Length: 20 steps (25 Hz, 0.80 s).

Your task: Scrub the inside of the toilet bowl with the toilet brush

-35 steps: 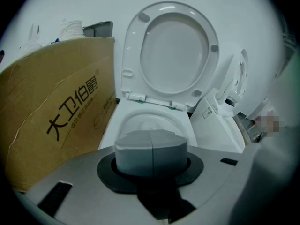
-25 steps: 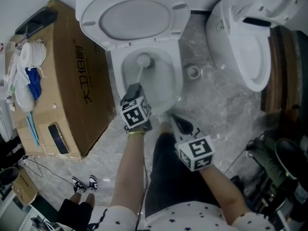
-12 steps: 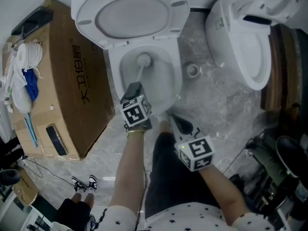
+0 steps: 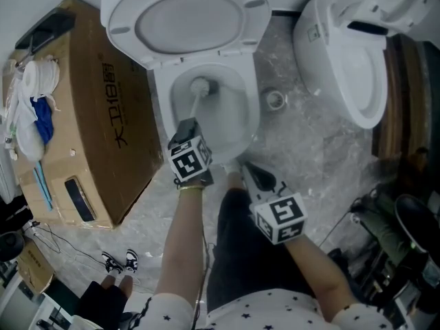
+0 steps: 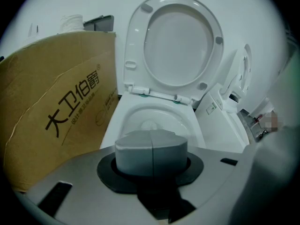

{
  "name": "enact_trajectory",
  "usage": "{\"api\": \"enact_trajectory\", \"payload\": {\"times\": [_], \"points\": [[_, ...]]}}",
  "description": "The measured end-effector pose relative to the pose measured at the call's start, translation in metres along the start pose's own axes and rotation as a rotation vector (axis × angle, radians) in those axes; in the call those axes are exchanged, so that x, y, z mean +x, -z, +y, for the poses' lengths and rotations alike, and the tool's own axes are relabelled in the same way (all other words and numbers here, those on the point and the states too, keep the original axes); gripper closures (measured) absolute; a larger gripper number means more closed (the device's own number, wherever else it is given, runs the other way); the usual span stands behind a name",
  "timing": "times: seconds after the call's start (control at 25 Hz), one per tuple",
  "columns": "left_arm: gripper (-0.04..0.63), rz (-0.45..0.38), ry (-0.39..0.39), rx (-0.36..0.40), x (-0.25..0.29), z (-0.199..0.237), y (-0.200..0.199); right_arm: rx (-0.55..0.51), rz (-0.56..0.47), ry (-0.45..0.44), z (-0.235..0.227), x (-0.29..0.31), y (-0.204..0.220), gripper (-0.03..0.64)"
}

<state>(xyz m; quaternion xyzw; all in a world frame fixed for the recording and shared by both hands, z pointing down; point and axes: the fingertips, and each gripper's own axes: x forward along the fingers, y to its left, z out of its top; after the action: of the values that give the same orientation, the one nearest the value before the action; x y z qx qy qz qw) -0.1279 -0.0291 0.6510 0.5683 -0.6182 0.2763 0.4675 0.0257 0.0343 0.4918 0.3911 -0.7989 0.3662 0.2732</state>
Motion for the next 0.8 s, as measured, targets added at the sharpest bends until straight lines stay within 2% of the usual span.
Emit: {"api": "enact_trajectory", "payload": {"times": [0.44,0.8], "points": [[0.448,0.012,-0.025,-0.008,-0.006,0.014,0.011,-0.009,-0.004,-0.007,0.003,-0.001,-0.003,0.611],[0.448,0.036,-0.031,-0.021,-0.015,0.018,0.036,-0.012,-0.007,-0.013,0.007,-0.003,-0.001,0.611]]}}
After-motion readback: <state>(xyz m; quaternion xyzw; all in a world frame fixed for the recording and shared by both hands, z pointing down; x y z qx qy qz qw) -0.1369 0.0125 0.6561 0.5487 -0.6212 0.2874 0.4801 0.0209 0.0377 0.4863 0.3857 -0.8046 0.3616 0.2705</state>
